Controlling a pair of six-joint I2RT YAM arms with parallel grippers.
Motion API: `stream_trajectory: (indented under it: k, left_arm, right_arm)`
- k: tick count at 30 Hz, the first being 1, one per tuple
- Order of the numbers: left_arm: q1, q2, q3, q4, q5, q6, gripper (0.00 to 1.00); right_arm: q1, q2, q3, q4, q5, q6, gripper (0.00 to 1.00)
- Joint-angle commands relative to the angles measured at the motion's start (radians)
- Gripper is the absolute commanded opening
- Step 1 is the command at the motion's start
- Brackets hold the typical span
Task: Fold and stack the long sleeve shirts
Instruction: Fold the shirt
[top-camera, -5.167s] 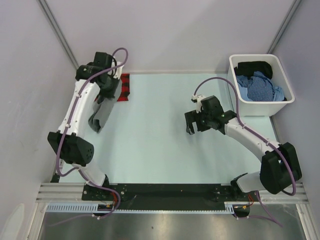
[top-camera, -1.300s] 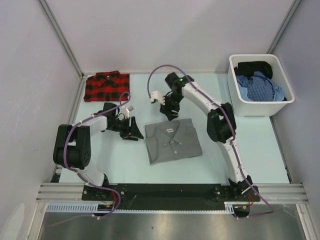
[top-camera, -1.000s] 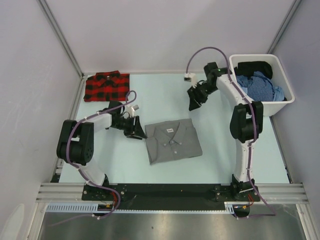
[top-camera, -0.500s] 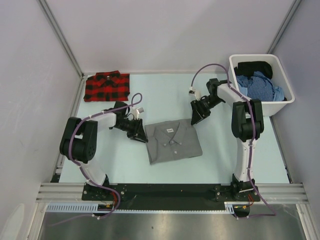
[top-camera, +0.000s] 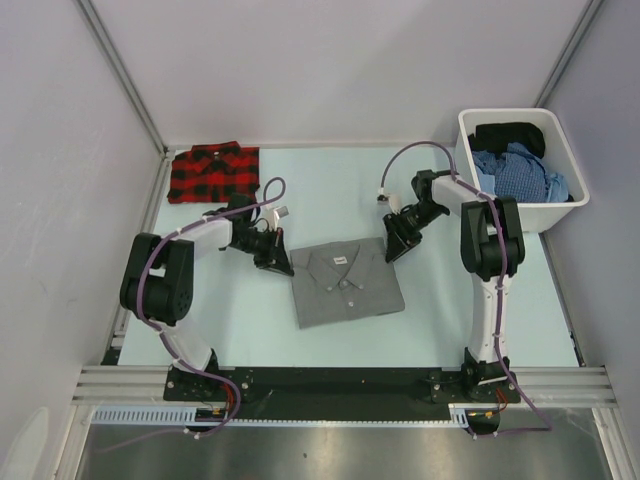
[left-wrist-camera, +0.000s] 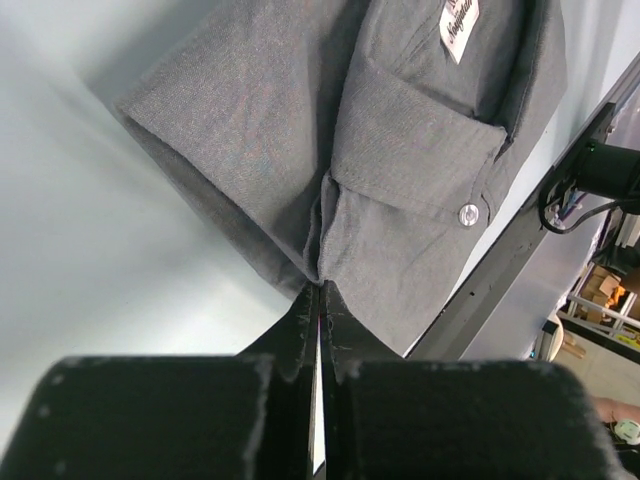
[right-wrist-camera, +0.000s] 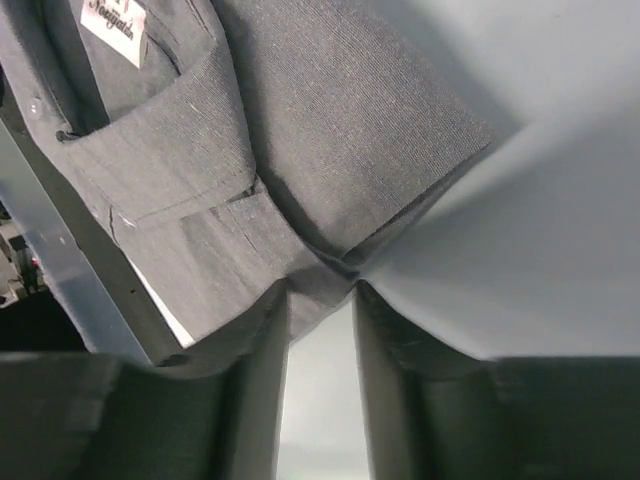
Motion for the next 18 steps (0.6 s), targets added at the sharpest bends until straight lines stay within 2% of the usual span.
stream_trajectory:
  k: [1,3,8,18]
  left_arm:
    - [-0.006,0.011,0.044,-0.007,-0.014,0.031,0.00]
    - [-0.006,0.012,0.044,-0.007,-0.019,0.032,0.00]
    - [-0.004,0.006,0.050,-0.013,-0.029,0.037,0.00]
    - [-0.004,-0.069,0.099,-0.002,-0.048,0.062,0.00]
  right_arm:
    - [-0.004,-0.002,0.016,0.001,-0.033,-0.027,0.31]
    - [-0.006,-0.005,0.021,-0.008,-0.039,-0.035,0.17]
    - [-0.016,-0.018,0.030,-0.047,-0.073,-0.066,0.00]
    - [-0.029,-0.052,0.081,-0.045,-0.127,-0.052,0.00]
